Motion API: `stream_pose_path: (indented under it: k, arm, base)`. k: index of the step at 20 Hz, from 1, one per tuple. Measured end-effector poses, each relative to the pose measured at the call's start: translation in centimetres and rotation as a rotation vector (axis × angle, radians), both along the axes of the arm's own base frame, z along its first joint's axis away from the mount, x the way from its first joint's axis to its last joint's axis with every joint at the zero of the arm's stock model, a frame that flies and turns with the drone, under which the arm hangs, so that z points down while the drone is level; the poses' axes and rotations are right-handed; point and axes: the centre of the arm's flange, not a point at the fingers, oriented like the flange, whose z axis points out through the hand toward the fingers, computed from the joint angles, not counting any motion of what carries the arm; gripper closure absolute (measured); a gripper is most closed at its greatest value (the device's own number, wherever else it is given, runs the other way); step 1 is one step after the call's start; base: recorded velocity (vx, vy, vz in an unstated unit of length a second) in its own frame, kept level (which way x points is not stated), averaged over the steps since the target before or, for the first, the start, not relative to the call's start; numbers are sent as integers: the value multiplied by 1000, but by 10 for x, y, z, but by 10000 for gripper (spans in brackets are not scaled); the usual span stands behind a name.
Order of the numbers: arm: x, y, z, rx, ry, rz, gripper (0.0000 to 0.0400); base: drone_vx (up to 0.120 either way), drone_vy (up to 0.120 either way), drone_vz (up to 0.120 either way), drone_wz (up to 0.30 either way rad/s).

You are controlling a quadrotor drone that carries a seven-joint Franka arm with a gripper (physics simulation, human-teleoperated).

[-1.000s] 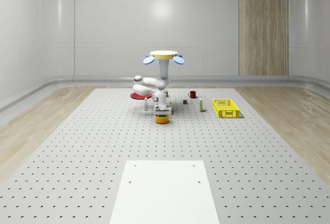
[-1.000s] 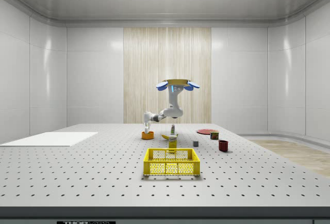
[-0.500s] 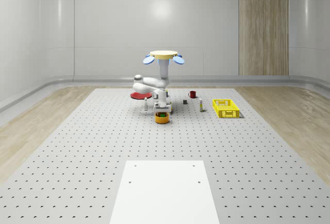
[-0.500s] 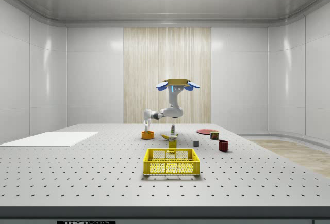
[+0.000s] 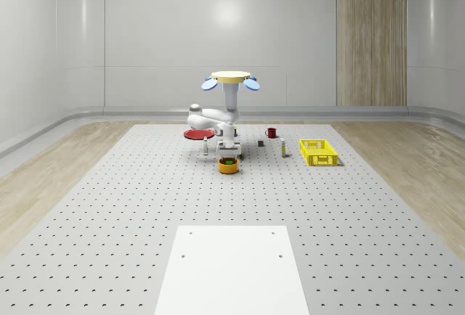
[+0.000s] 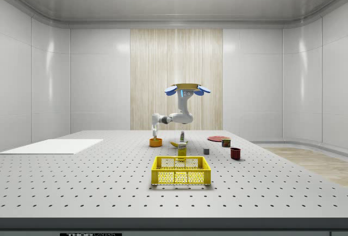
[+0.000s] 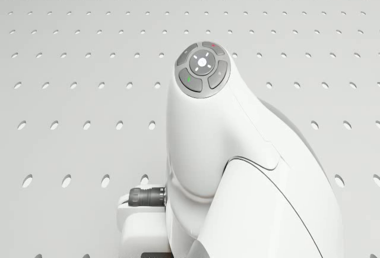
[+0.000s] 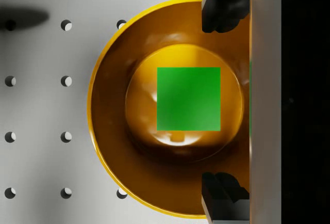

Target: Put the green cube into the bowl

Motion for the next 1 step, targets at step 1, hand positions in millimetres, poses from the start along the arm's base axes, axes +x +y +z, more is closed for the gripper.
stream_pose_path:
  k: [1]
  arm:
    - [0, 0, 0, 0, 0, 0, 0]
  base:
    - [0, 0, 0, 0]
